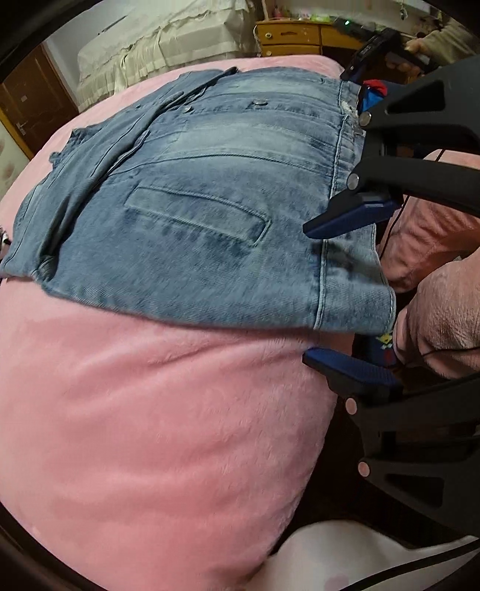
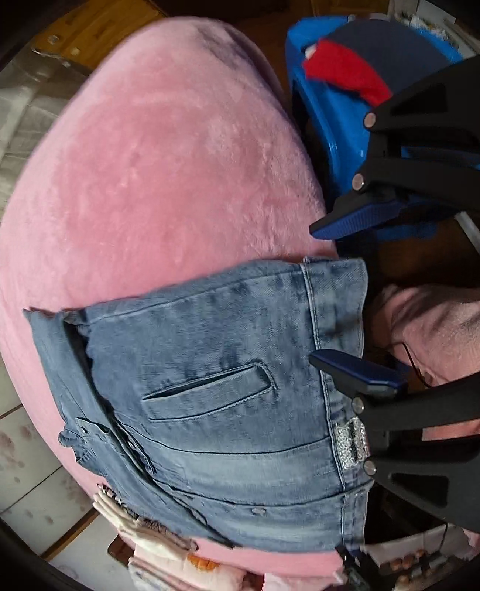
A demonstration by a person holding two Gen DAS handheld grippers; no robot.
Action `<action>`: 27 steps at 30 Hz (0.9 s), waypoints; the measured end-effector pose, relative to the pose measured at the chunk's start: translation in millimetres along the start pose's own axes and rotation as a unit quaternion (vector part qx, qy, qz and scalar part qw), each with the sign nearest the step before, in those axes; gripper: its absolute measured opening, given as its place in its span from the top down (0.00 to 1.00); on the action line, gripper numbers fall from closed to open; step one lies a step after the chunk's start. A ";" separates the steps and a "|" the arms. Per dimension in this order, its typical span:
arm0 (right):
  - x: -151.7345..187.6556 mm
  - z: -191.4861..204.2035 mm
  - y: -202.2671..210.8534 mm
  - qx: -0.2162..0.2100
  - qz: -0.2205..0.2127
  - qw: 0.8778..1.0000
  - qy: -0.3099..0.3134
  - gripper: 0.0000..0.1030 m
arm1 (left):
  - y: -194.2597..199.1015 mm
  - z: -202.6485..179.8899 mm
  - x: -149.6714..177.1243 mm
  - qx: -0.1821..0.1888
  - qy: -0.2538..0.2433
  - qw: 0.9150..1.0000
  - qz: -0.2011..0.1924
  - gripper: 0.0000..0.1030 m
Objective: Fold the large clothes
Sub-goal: 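Grasp the jacket hem with both tools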
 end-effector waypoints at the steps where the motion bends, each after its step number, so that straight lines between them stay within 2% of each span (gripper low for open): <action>1: 0.0 1.3 -4.8 -0.009 0.004 1.000 0.002 0.40 | -1.6 -0.8 1.9 0.003 -0.002 1.000 0.000 0.41; 5: -2.2 7.3 -20.9 -0.001 0.016 0.999 0.032 0.40 | -12.2 -5.8 5.0 0.013 -0.005 1.000 0.008 0.41; 12: -7.6 7.9 -33.9 -0.022 0.021 0.999 0.031 0.40 | -20.9 -8.5 1.2 0.027 -0.012 0.999 0.016 0.36; 19: -8.4 -0.3 -37.8 -0.019 0.023 0.999 0.030 0.39 | -23.1 -8.5 1.9 0.031 -0.028 0.999 0.032 0.36; 20: -8.2 0.1 -38.0 -0.013 0.024 0.999 0.032 0.39 | -23.9 -10.1 2.4 0.028 -0.030 0.998 0.040 0.39; 22: -8.0 2.4 -37.8 -0.005 0.028 0.999 0.037 0.42 | -25.0 -14.6 2.9 0.024 -0.038 0.998 0.048 0.56; 23: -8.1 4.3 -36.6 0.002 0.031 0.999 0.040 0.46 | -25.3 -15.4 3.4 0.008 -0.049 0.997 0.052 0.65; 25: -8.7 9.8 -33.4 0.017 0.039 0.998 0.045 0.55 | -21.9 -19.5 4.3 -0.009 -0.066 0.996 0.057 0.71; 27: -10.2 12.4 -24.8 0.038 0.044 0.997 0.053 0.74 | -19.2 -23.4 3.8 -0.026 -0.068 0.995 0.069 0.79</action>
Point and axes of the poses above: each gripper's, at about its wrist camera, not at the fingertips, and y roughly against the way its jaws point, z to its left, x to its underside, the point moved 10 cm from there along -y, roughly the way its jaws point, and after that the axes turned 5 degrees about -x, right-handed, at the moved point
